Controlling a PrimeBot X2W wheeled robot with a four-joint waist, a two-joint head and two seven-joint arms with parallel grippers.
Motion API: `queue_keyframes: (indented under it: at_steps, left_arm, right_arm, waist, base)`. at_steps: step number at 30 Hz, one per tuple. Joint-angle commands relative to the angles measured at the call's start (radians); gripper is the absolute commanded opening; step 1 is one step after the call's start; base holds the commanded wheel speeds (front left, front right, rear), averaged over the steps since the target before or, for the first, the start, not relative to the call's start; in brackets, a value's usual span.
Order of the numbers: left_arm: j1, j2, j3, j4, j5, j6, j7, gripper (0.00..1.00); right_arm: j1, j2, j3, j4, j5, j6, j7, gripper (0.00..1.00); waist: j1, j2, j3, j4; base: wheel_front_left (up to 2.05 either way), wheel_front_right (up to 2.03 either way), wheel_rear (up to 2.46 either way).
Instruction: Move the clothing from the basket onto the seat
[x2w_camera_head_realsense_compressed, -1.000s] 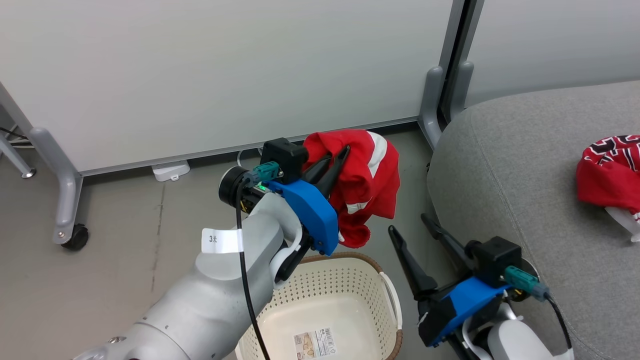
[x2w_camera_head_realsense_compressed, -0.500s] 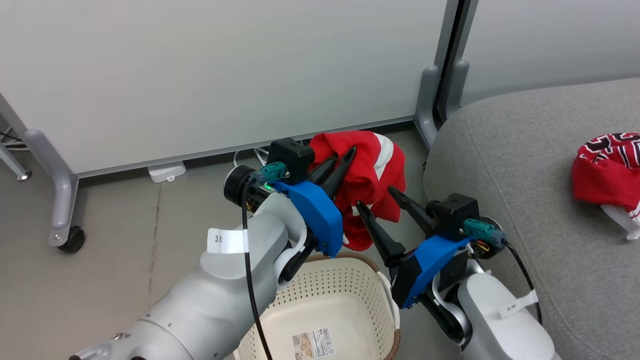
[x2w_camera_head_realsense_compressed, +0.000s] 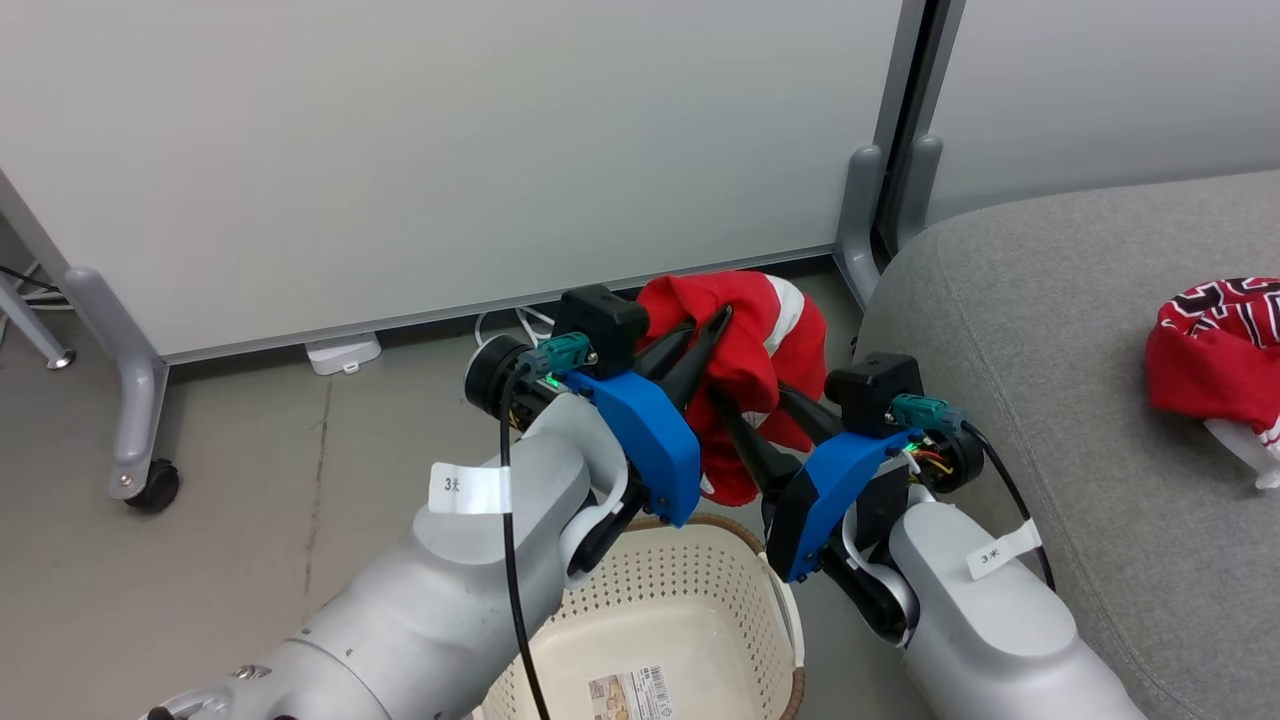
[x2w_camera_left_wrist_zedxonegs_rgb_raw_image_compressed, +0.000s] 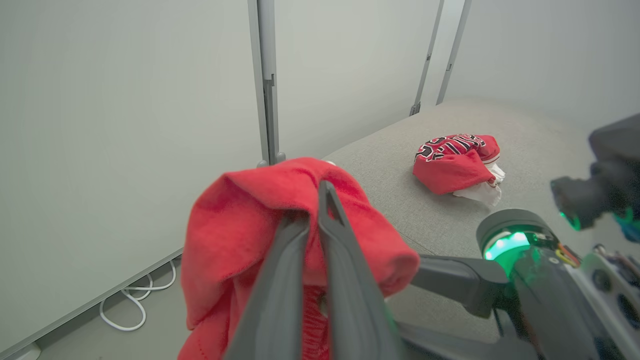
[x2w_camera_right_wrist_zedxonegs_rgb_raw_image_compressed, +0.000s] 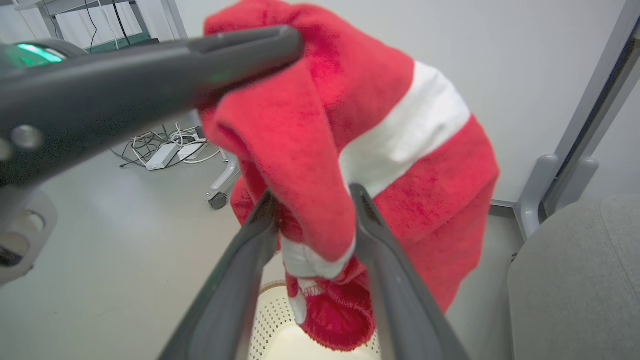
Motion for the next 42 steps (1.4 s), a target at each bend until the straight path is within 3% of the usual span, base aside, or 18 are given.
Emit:
queue_keyframes:
  at_steps: [1, 20, 42]
  left_arm:
    - [-0.010, -0.001, -0.004, -0.005, -0.007, -0.002, -0.006, 0.00]
    - [-0.006, -0.002, 0.003, -0.005, -0.005, -0.002, -0.007, 0.00]
    - [0.002, 0.004, 0.012, 0.000, -0.002, -0.002, -0.007, 0.00]
  right_arm:
    - [-0.026, 0.001, 0.015, 0.024, 0.018, 0.000, -0.017, 0.00]
    - [-0.082, 0.001, 0.117, 0.140, 0.113, 0.000, -0.085, 0.00]
    - [-0.114, 0.001, 0.162, 0.202, 0.161, 0.000, -0.124, 0.00]
  waist:
    - [0.0000, -0.0001, -0.003, 0.003]
    - [0.0000, -0.0001, -0.012, -0.007]
    - [0.0000, -0.0001, -0.008, -0.015]
  base:
    - [0.00, 0.00, 0.00]
    - [0.00, 0.00, 0.00]
    - [0.00, 0.00, 0.00]
